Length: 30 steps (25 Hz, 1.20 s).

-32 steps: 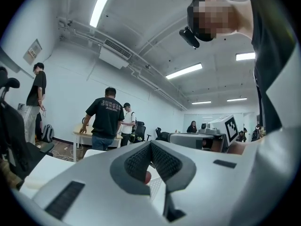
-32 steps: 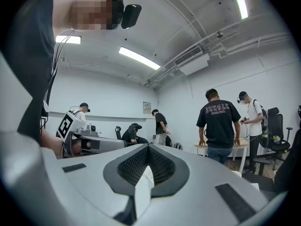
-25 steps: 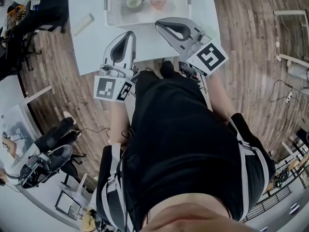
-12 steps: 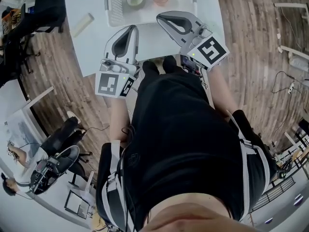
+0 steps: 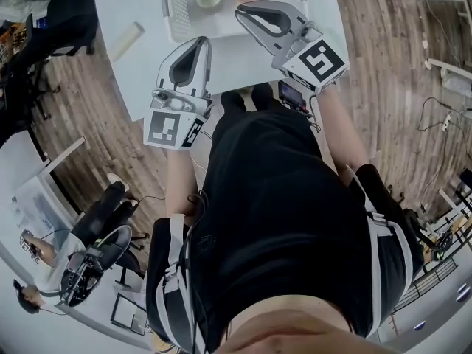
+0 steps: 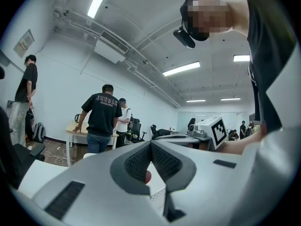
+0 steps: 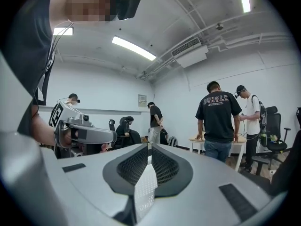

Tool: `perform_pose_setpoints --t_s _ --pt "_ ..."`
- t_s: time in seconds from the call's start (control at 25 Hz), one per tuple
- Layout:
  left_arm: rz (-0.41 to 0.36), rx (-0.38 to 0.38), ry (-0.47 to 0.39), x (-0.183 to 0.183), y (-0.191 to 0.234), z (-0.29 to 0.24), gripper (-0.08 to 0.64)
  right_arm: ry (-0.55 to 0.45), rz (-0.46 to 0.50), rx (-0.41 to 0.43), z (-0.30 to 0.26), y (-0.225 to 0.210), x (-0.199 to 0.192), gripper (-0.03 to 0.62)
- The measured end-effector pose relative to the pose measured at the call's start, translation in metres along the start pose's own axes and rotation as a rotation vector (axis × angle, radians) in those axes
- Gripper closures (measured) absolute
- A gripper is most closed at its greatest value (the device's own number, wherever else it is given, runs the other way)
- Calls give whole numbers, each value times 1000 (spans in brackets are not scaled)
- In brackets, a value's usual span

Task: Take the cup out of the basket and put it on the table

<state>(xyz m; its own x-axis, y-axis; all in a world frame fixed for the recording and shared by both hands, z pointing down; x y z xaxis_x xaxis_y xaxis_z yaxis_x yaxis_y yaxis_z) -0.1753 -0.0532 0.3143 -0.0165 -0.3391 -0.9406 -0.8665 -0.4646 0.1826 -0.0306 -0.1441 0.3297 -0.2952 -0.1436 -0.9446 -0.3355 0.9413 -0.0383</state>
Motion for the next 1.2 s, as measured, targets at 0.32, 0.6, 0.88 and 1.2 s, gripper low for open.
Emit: perform_pose_setpoints --t_s 0.32,0.6,0.88,1.2 --pt "-23 -22 27 -1 10 -9 543 82 43 -10 -40 -37 -4 572" --pt "-23 -27 34 -3 21 -8 543 164 76 14 -84 -60 -15 533" --pt "-18 -24 39 -4 33 -9 543 283 121 85 -133 -67 -43 491" --pt "-12 -25 45 -4 52 -13 543 399 101 177 -192 -56 -88 485"
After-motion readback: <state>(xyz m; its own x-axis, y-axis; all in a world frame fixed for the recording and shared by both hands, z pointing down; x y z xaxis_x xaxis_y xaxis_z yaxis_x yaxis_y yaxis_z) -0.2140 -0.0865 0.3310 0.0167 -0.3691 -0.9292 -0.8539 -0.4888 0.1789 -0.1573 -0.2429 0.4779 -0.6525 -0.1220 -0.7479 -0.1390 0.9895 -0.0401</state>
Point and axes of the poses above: the fingertips, and each gripper's own axes: z backward along the fingers, y to its left, x out of its top, the point moved 7 cm from there along z, backward along the fingers, and after that the axes turned 13 degrees about y, right-handed, at the moved point
